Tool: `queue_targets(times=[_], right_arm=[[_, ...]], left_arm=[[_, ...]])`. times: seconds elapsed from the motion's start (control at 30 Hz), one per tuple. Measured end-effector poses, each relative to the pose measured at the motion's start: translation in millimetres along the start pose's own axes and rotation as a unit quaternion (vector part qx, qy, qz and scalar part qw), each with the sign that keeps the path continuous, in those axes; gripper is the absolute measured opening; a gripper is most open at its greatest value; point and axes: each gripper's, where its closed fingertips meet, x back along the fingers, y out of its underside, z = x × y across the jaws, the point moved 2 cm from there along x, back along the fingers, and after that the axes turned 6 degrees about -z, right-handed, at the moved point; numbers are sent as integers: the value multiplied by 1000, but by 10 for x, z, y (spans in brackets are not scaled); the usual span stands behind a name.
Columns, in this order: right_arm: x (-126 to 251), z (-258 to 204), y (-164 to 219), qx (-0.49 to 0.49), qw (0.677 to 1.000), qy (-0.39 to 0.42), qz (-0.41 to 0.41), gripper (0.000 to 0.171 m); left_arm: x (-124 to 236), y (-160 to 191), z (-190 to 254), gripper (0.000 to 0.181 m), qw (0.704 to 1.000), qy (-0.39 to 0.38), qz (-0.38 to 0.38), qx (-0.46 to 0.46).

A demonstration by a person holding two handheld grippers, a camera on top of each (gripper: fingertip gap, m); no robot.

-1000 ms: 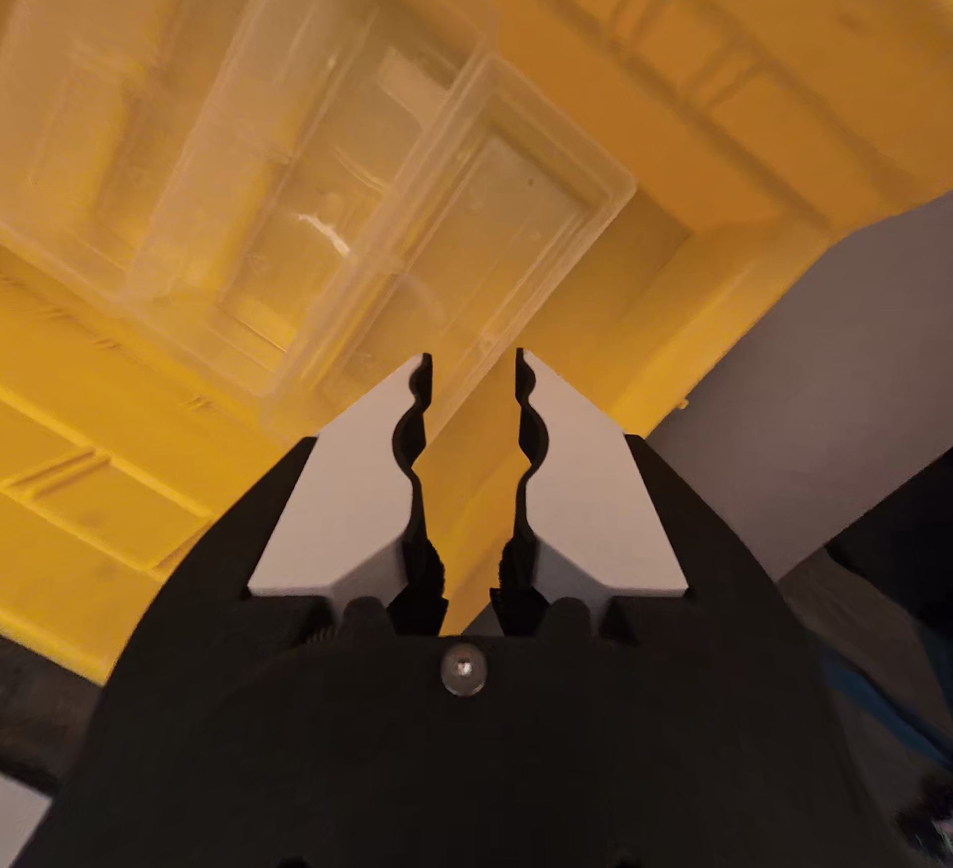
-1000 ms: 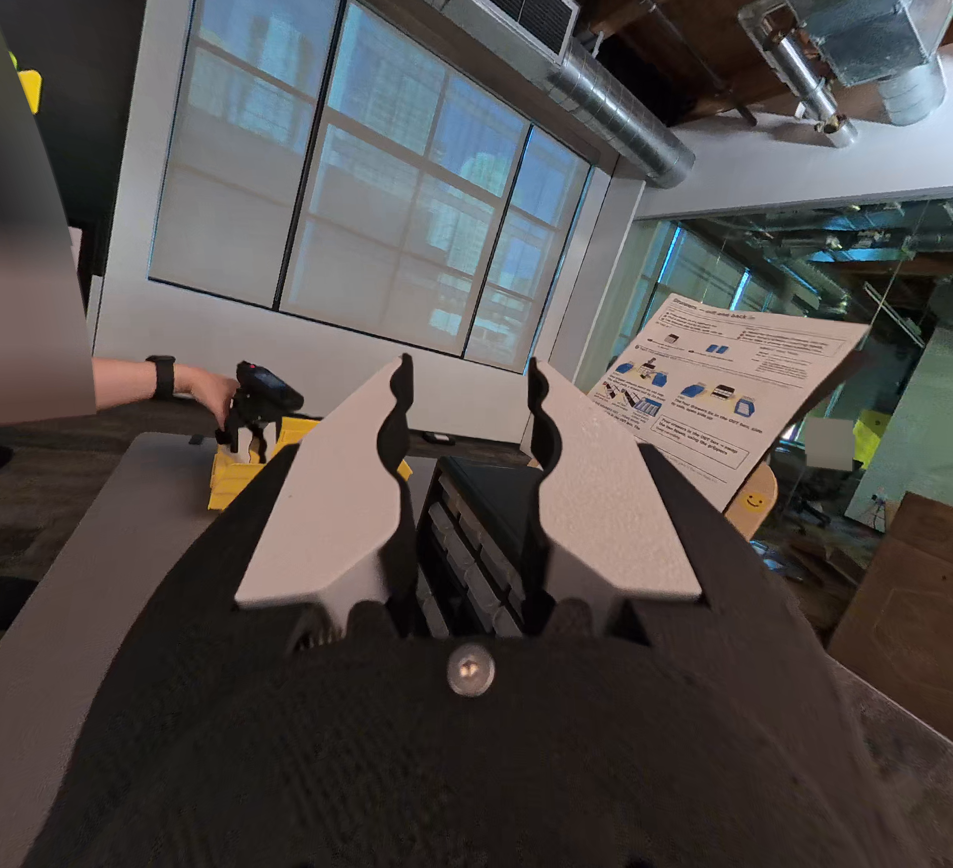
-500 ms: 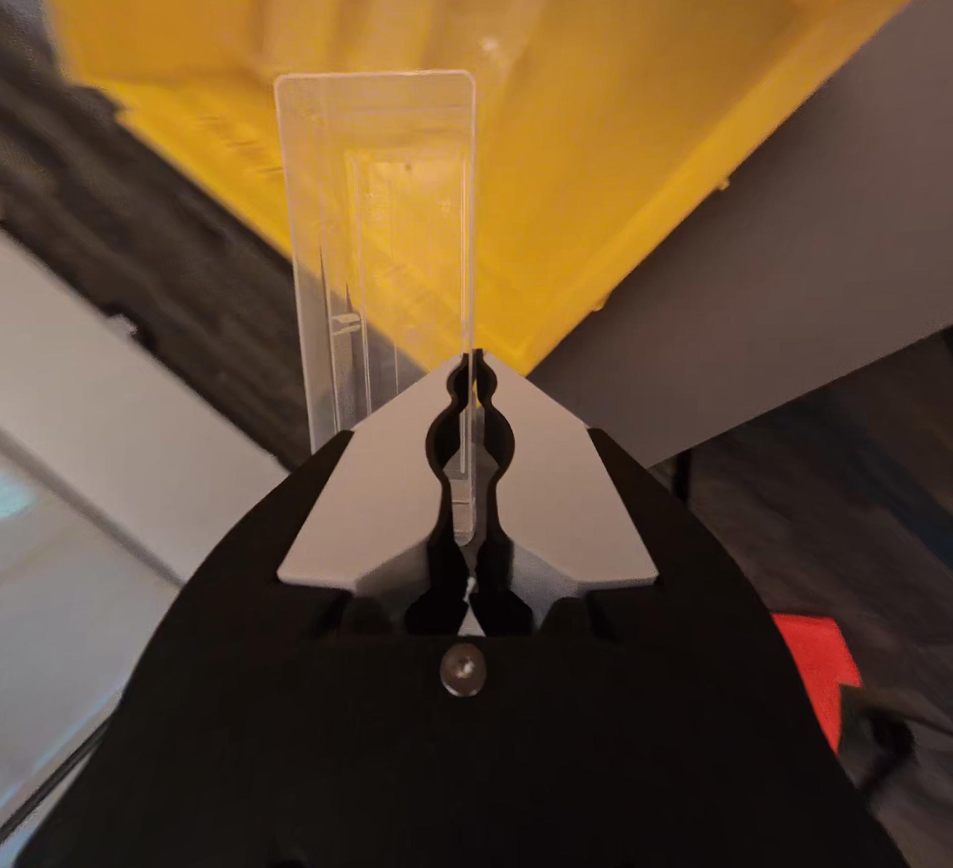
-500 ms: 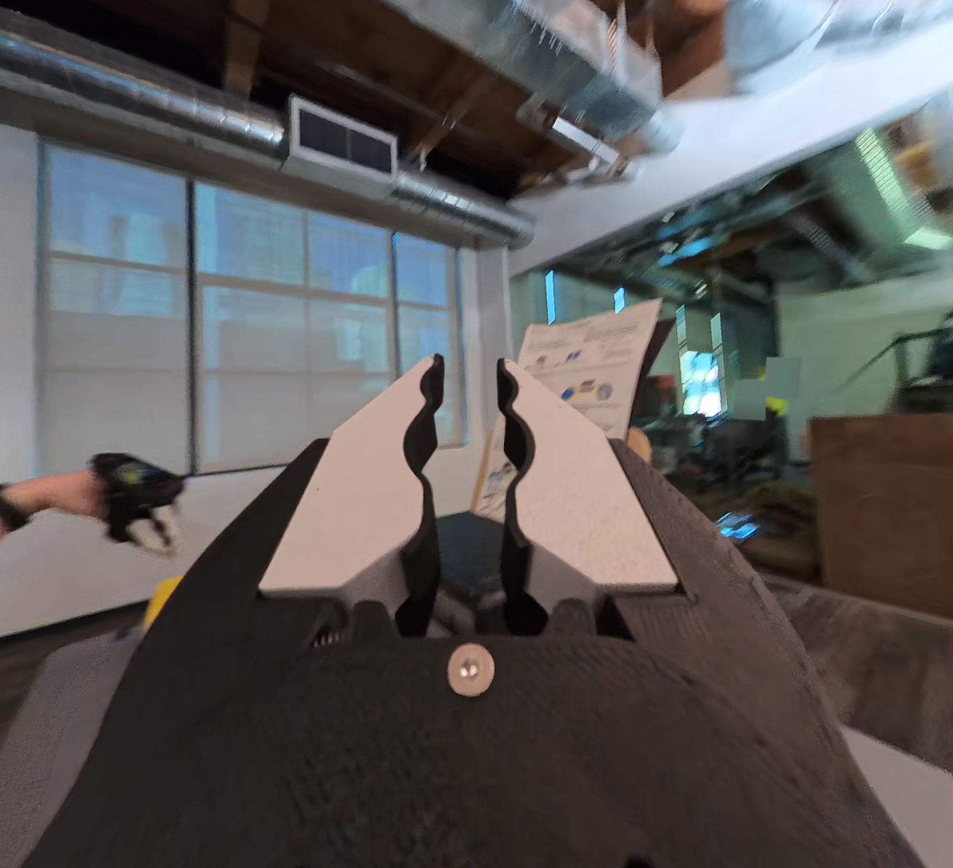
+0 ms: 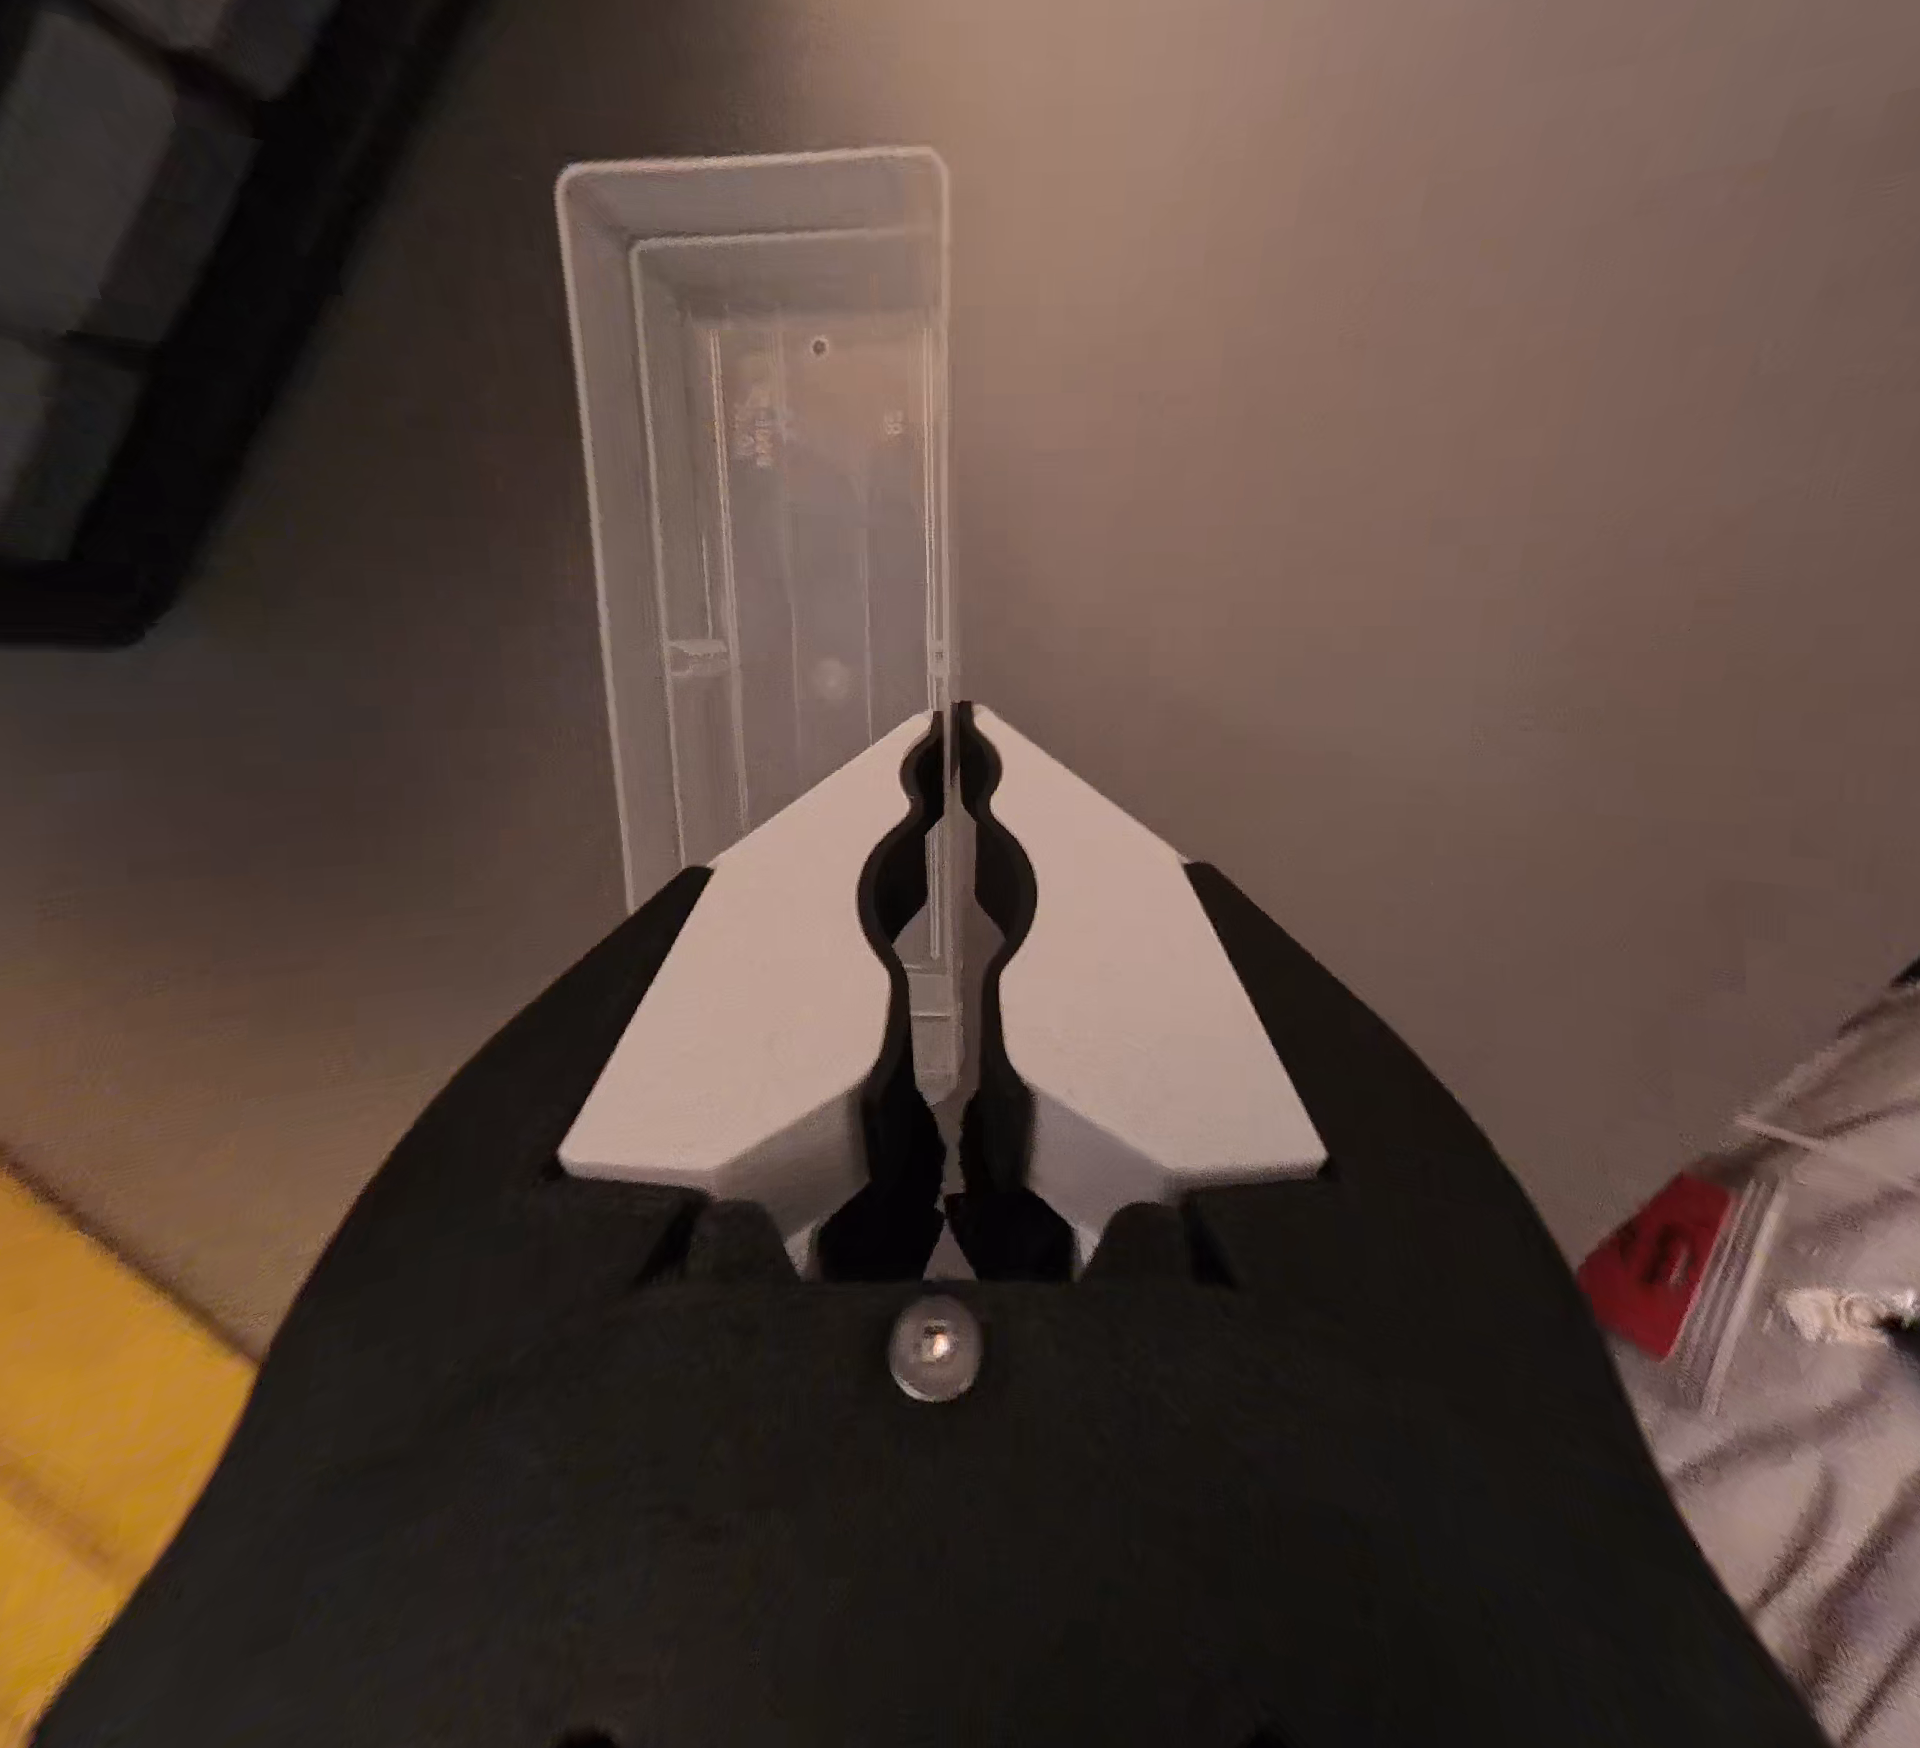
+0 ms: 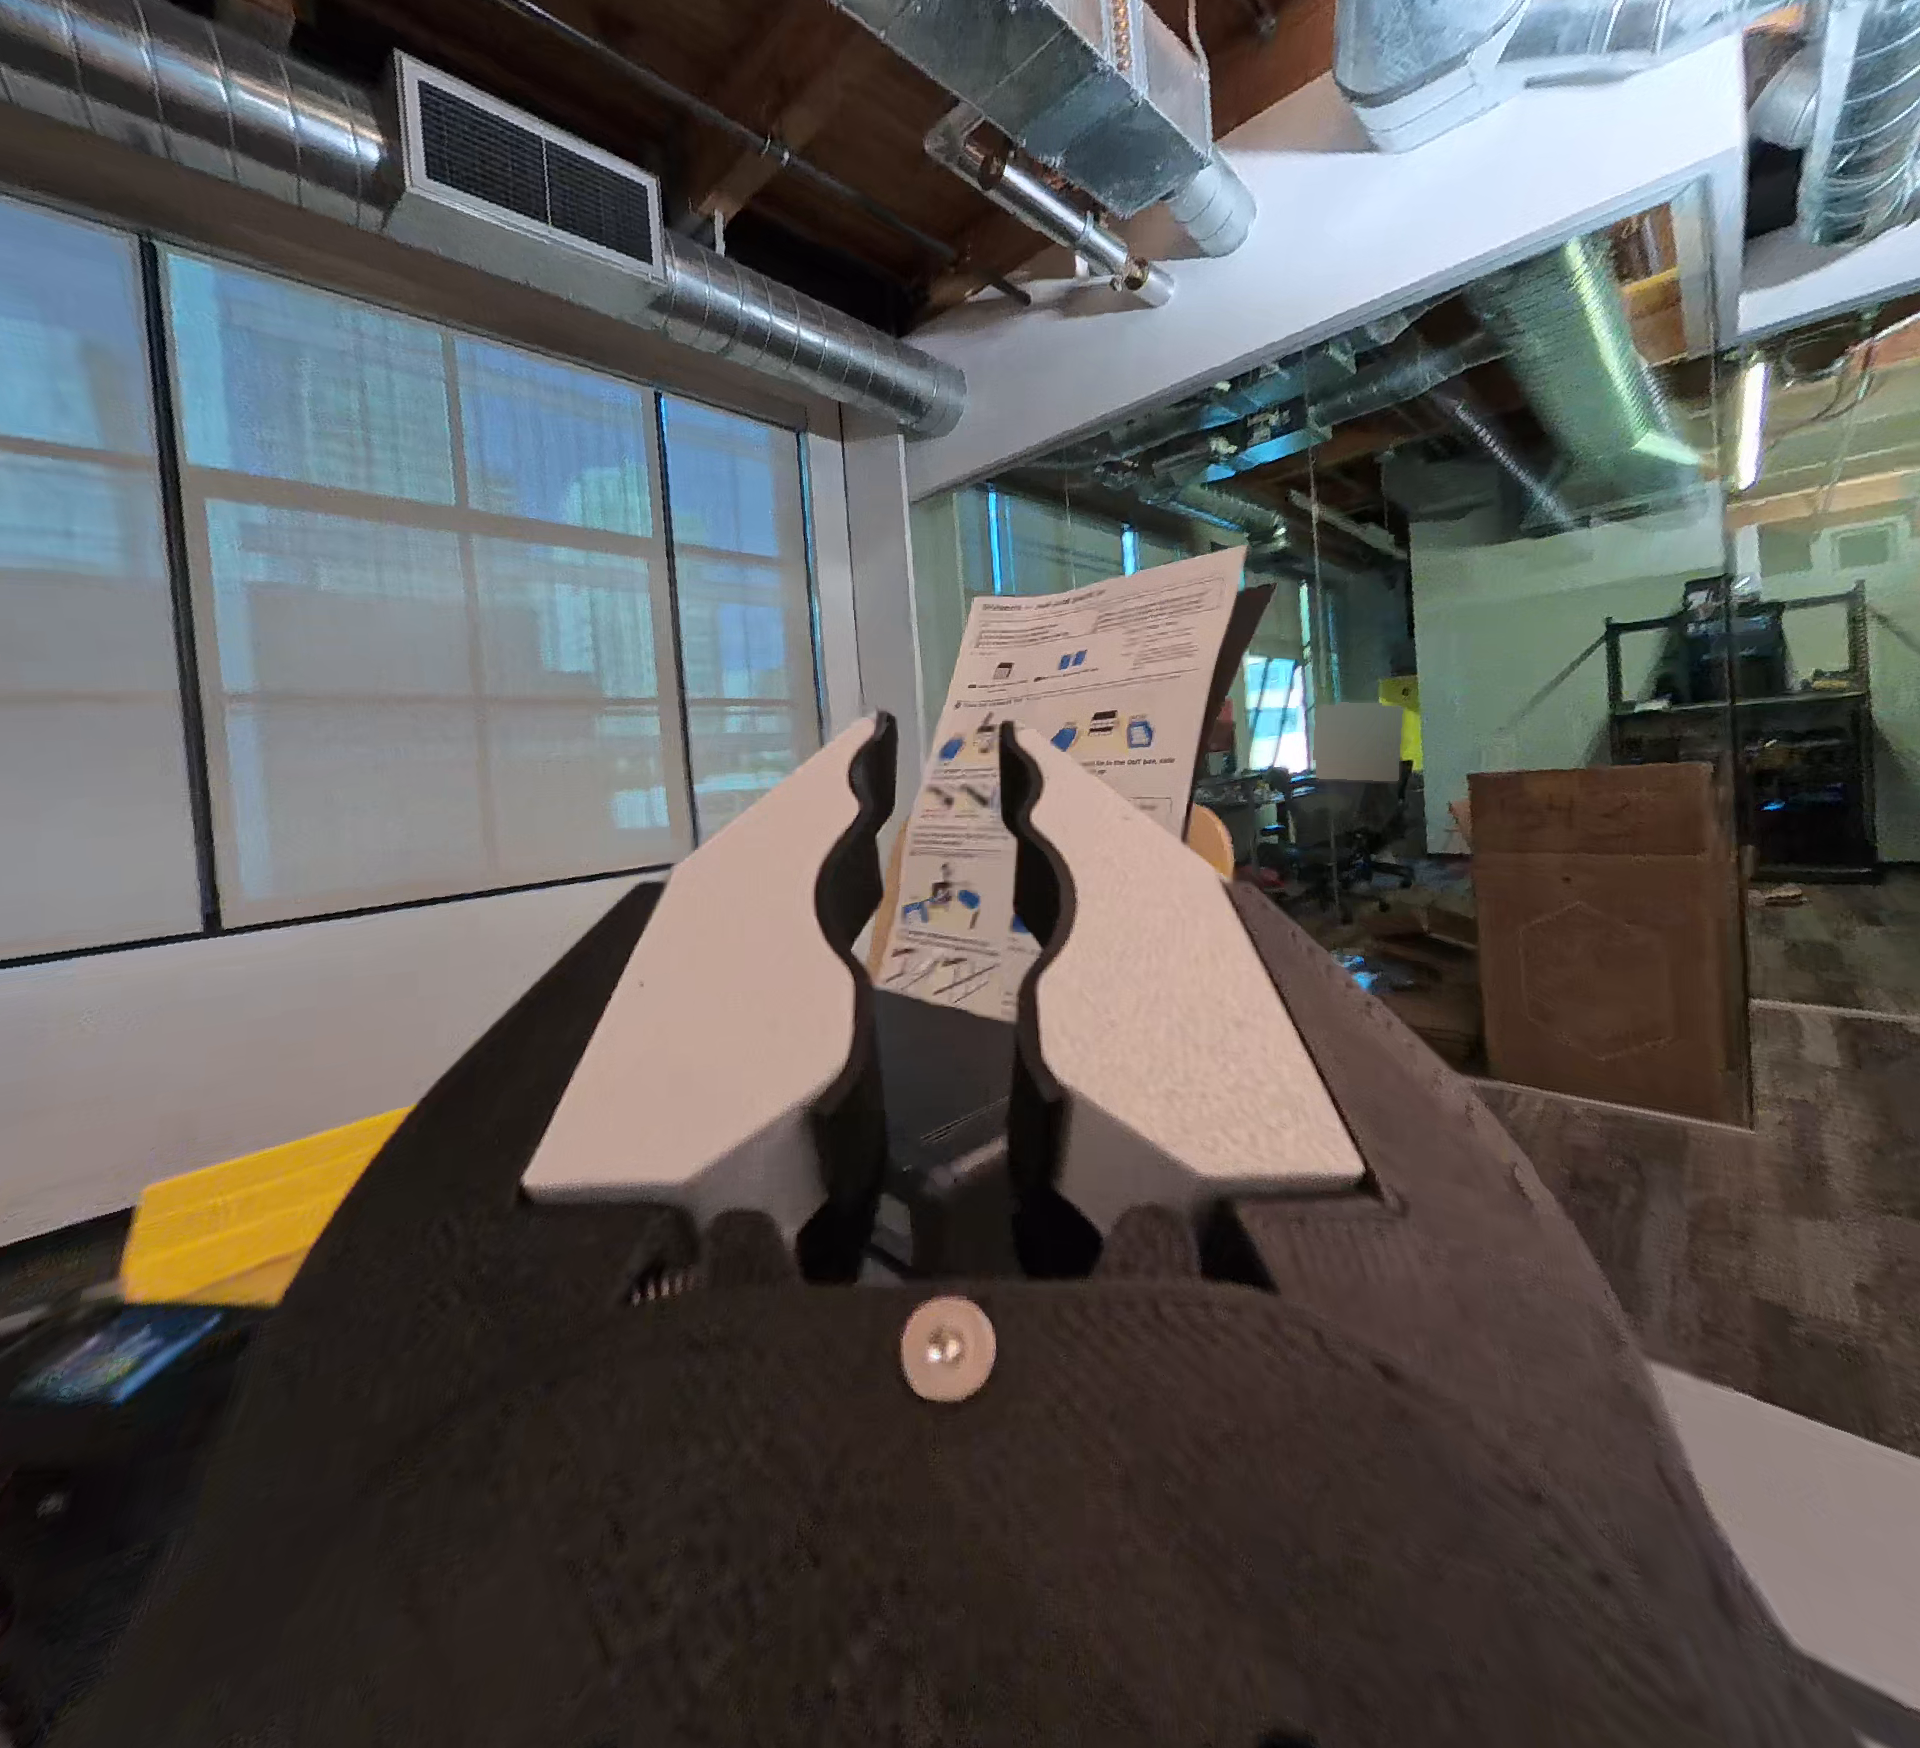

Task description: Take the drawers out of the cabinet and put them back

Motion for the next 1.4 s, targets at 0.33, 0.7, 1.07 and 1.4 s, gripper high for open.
queue_targets(times=[0.33,0.7,1.07,1.4], right_arm=[[67,52,-159,28,999,23,30,15],[83,118,-204,13,999,24,40,15],[145,162,-243,2,998,29,47,15],[161,164,-221,-11,999,30,31,14]], left_arm=[[-240,-276,162,47,998,44,20,32],[36,-81,-71,119,973,185,119,69],[-87,-157,415,98,962,251,100,38],[-163,-328,579,99,959,265,102,22]])
